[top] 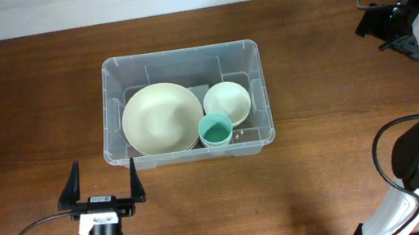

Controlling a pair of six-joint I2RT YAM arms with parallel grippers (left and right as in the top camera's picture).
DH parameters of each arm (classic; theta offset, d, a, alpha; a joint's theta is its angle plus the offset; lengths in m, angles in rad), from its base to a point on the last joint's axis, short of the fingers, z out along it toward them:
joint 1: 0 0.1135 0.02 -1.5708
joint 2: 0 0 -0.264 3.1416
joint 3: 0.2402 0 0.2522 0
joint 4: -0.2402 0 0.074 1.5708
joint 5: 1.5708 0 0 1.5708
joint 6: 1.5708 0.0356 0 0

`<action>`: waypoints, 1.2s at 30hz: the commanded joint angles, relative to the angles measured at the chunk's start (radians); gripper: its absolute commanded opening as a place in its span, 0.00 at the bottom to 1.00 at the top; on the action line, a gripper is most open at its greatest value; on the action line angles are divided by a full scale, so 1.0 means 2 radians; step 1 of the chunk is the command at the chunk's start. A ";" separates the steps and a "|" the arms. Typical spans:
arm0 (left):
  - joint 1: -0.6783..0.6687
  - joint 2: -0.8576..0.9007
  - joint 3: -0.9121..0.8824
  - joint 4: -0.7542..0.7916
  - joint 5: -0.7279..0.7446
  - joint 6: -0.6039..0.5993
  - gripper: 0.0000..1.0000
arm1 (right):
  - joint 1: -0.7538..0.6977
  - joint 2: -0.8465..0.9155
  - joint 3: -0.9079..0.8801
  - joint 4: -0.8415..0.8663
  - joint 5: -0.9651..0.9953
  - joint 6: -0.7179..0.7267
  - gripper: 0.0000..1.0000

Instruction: Pack container

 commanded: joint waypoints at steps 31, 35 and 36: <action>0.008 0.001 -0.026 -0.153 0.003 0.029 1.00 | -0.001 0.000 -0.002 0.001 0.001 0.001 0.99; 0.008 0.001 -0.026 -0.153 0.003 0.029 1.00 | -0.001 0.000 -0.002 0.002 0.001 0.001 0.99; 0.008 0.001 -0.026 -0.153 0.003 0.029 1.00 | -0.001 0.000 -0.002 0.002 0.001 0.001 0.99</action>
